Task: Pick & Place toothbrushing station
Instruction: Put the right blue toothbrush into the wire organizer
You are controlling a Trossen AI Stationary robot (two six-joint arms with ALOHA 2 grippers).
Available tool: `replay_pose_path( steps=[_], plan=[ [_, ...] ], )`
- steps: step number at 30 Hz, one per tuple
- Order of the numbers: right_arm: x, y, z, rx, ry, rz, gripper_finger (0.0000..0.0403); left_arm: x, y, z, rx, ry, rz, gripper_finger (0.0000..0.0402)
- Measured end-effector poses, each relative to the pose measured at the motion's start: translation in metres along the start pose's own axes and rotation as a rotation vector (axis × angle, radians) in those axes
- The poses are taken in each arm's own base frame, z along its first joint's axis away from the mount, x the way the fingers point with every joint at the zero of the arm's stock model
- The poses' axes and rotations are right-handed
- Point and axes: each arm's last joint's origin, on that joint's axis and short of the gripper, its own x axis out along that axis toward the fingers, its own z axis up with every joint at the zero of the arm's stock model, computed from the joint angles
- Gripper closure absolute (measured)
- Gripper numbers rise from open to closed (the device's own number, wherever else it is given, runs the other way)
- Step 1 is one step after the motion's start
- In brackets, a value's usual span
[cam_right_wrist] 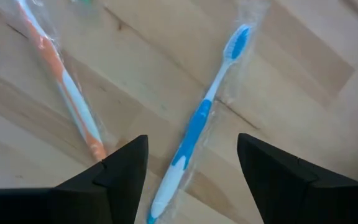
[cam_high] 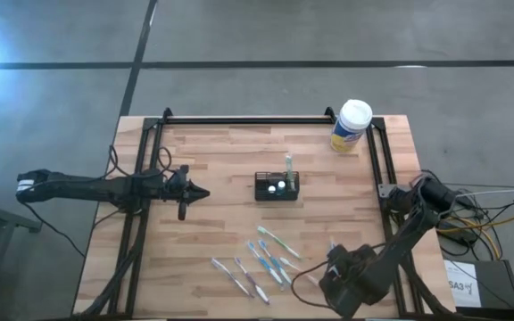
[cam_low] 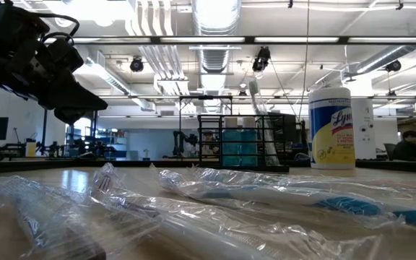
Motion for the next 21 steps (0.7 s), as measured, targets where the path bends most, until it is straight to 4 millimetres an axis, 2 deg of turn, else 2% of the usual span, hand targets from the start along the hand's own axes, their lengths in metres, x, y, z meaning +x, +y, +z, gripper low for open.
replay_pose_path(
  steps=[7, 15, 21],
  plan=[
    [0.014, -0.004, -0.002, 0.041, -0.002, -0.045, 0.0166, 0.000, 0.000, 0.000, 0.000, 0.001, -0.001, 0.0376],
    [0.047, -0.007, -0.007, 0.047, 0.032, 0.043, 0.0168, 0.000, 0.000, 0.000, 0.002, 0.001, -0.002, 0.0376],
    [0.064, -0.018, -0.008, 0.077, 0.050, 0.018, 0.0169, 0.000, 0.000, 0.000, 0.002, 0.000, -0.002, 0.0376]
  ],
)
